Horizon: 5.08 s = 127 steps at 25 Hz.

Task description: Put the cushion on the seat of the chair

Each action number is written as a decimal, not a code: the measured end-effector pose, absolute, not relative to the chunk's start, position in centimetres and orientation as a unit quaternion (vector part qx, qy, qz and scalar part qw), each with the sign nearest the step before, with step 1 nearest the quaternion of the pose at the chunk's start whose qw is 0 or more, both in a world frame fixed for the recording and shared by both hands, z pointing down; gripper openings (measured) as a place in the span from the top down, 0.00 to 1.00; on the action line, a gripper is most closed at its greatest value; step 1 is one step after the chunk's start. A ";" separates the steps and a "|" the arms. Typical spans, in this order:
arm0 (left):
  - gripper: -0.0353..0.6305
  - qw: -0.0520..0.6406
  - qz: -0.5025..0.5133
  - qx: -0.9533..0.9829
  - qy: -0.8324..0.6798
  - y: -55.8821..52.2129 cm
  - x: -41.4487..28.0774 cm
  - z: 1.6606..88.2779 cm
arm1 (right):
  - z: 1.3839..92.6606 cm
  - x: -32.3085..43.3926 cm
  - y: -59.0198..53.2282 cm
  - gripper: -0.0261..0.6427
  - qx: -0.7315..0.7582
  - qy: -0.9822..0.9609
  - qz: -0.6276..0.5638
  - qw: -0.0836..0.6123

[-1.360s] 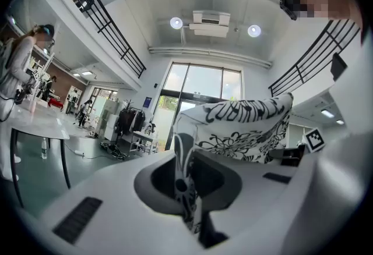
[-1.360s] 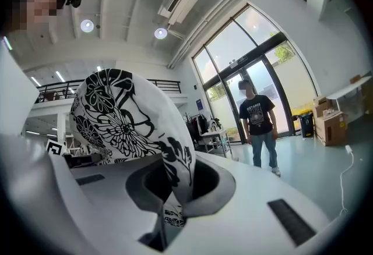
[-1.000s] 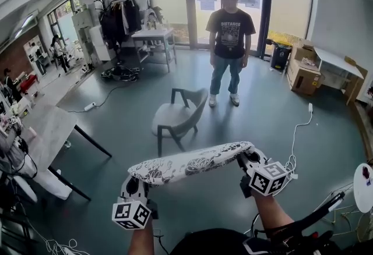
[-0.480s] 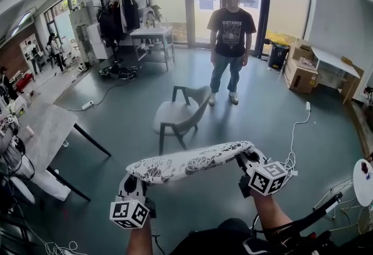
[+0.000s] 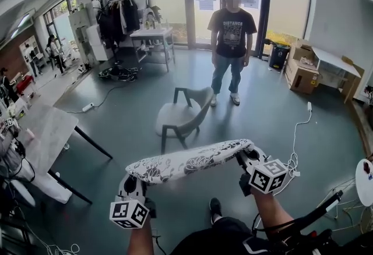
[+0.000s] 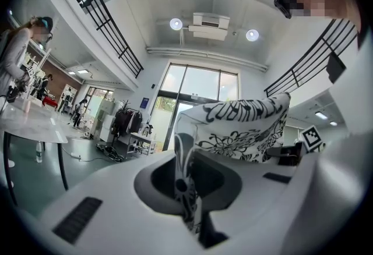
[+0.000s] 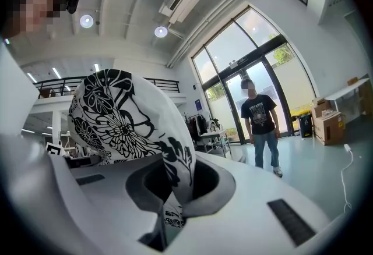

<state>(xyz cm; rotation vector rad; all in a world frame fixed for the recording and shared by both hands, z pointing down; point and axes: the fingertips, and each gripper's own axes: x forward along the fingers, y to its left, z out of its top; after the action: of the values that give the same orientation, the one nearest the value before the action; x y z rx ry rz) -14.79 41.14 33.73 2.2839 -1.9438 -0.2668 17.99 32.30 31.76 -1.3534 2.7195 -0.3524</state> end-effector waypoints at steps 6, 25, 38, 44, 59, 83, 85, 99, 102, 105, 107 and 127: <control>0.92 0.068 -0.080 0.753 -0.649 37.9 -15.4 33.7 | 31.9 17.2 28.0 0.92 -0.436 0.890 -0.123 0.048; 0.92 0.068 -0.052 0.752 -0.653 20.3 -11.6 32.6 | 32.4 21.0 10.6 0.92 -0.427 0.891 -0.147 0.056; 0.92 0.083 -0.026 0.741 -0.666 12.8 -9.6 33.2 | 33.5 22.9 2.6 0.92 -0.412 0.896 -0.159 0.048; 0.92 0.093 -0.023 0.741 -0.665 10.8 -9.9 33.9 | 34.0 22.5 0.4 0.92 -0.412 0.895 -0.164 0.046; 0.92 0.099 -0.040 0.768 -0.631 0.6 -17.8 33.5 | 33.2 15.4 -7.1 0.92 -0.445 0.880 -0.163 0.039; 0.92 0.118 -0.043 0.796 -0.593 -8.3 -30.3 36.0 | 33.4 3.1 -13.8 0.92 -0.486 0.860 -0.153 0.011; 0.92 0.123 -0.043 0.791 -0.597 -8.8 -31.0 36.6 | 33.7 2.4 -14.5 0.92 -0.481 0.863 -0.153 0.007; 0.92 0.120 -0.028 0.776 -0.619 -17.4 -32.1 36.1 | 34.5 1.0 -25.3 0.92 -0.453 0.875 -0.168 0.020; 0.92 0.127 -0.027 0.771 -0.624 -19.7 -31.4 36.6 | 34.9 1.6 -27.6 0.92 -0.450 0.877 -0.171 0.017; 0.92 0.129 -0.022 0.768 -0.627 -22.2 -30.3 36.6 | 35.0 2.7 -30.2 0.92 -0.445 0.878 -0.174 0.015; 0.92 0.131 -0.016 0.765 -0.630 -23.9 -29.6 36.6 | 34.9 3.3 -31.9 0.92 -0.441 0.880 -0.176 0.013; 0.92 0.199 0.043 0.751 -0.628 -33.8 -29.7 44.6 | 44.3 3.7 -42.2 0.92 -0.429 0.868 -0.246 -0.037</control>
<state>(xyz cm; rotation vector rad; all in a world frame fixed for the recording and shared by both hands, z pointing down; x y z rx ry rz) -29.66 -33.85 44.59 2.1009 -1.7571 0.1205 3.74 -42.15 44.27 -1.3806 2.7939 -0.7916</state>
